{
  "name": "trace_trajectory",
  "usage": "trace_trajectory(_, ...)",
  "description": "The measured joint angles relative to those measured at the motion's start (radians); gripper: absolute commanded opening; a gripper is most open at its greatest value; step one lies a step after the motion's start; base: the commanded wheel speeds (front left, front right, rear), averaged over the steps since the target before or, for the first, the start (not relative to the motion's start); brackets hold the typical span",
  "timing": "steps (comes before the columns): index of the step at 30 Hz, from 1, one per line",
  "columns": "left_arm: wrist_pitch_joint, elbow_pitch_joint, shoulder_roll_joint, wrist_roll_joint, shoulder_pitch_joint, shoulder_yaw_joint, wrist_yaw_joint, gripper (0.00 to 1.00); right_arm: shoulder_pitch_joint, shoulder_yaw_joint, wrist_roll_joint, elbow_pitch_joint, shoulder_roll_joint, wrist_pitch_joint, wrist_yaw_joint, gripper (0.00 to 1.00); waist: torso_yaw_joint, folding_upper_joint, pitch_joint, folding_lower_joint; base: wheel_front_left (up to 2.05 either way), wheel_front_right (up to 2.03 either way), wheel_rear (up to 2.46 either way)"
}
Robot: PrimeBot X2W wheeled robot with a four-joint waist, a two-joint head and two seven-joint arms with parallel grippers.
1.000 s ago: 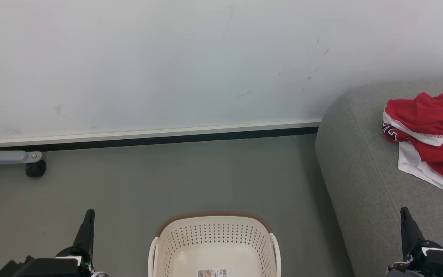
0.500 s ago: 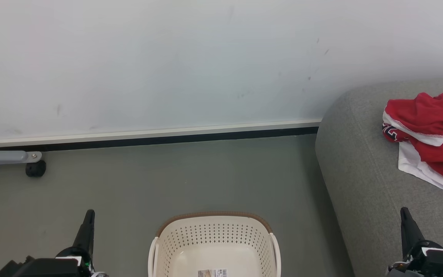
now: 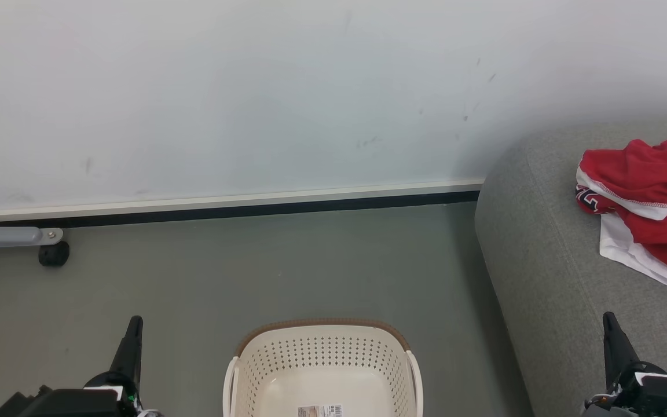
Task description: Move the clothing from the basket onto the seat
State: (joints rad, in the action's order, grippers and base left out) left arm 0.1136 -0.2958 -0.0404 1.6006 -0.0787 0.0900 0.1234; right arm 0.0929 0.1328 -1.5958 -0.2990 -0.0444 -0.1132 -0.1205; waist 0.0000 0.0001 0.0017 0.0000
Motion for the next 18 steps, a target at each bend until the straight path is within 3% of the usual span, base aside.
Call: trace_trajectory(18,0.000,0.000,0.000,0.000,0.000,0.000,0.000,0.00,0.000,0.000,0.000,0.000,0.000,0.000,0.000,0.00,0.000,0.0000,0.000,0.0000,0.00,0.00,0.00)
